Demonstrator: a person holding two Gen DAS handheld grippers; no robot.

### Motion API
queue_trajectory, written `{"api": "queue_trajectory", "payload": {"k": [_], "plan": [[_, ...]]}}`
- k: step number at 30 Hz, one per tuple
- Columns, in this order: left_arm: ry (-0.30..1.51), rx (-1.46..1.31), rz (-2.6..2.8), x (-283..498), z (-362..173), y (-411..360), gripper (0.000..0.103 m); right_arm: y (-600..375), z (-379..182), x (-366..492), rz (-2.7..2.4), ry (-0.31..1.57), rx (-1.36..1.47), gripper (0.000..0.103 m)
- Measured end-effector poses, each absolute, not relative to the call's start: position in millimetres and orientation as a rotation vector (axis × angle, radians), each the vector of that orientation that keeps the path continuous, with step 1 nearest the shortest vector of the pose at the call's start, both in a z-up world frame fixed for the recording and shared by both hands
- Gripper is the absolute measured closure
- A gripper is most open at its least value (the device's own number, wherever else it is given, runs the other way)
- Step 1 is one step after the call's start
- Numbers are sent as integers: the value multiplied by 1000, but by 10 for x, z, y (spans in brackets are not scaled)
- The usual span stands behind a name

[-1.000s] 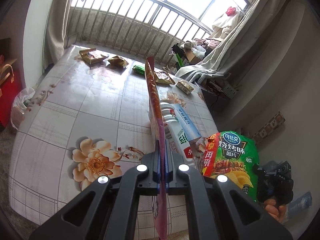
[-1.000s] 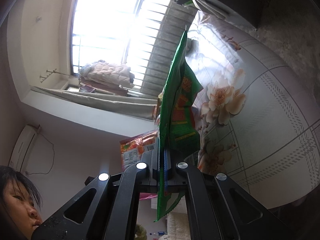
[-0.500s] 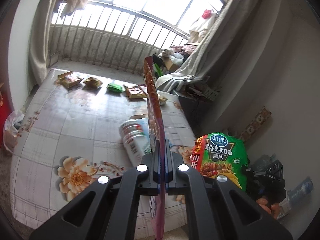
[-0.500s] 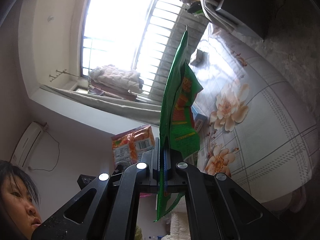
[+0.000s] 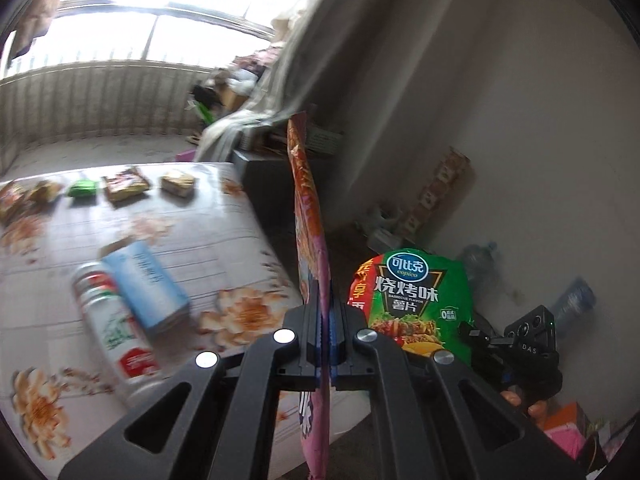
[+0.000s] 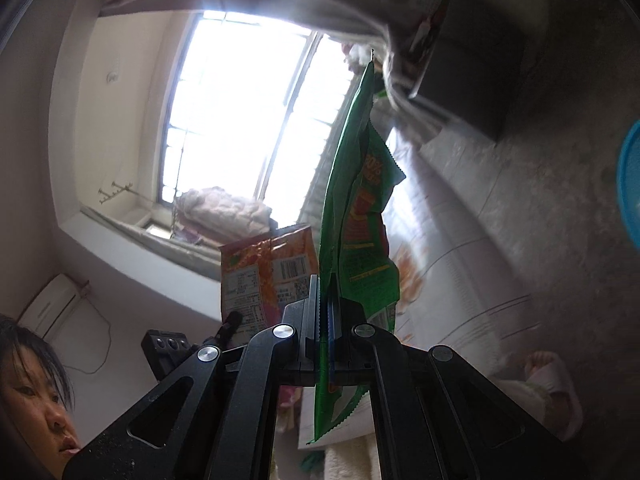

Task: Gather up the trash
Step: 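Carry the snack bag and green chip bag over the blue wastebasket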

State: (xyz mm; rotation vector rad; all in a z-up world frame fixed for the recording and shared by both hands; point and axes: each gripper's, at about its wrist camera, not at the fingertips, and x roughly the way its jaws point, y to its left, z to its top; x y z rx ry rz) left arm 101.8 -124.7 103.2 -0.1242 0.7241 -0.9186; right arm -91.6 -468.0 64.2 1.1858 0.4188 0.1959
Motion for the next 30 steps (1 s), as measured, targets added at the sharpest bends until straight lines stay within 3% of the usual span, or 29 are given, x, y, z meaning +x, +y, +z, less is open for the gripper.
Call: {"api": "queue_trajectory", "payload": {"k": [9, 19, 30], "plan": [[847, 14, -1145, 917, 727, -2759, 101, -5188, 513, -1570, -53, 341, 1185, 102], [1022, 183, -1230, 640, -22, -4280, 101, -5523, 119, -1884, -355, 410, 1143, 102], [1062, 328, -1178, 558, -593, -4939, 101, -6158, -957, -1861, -539, 482, 1288, 102]]}}
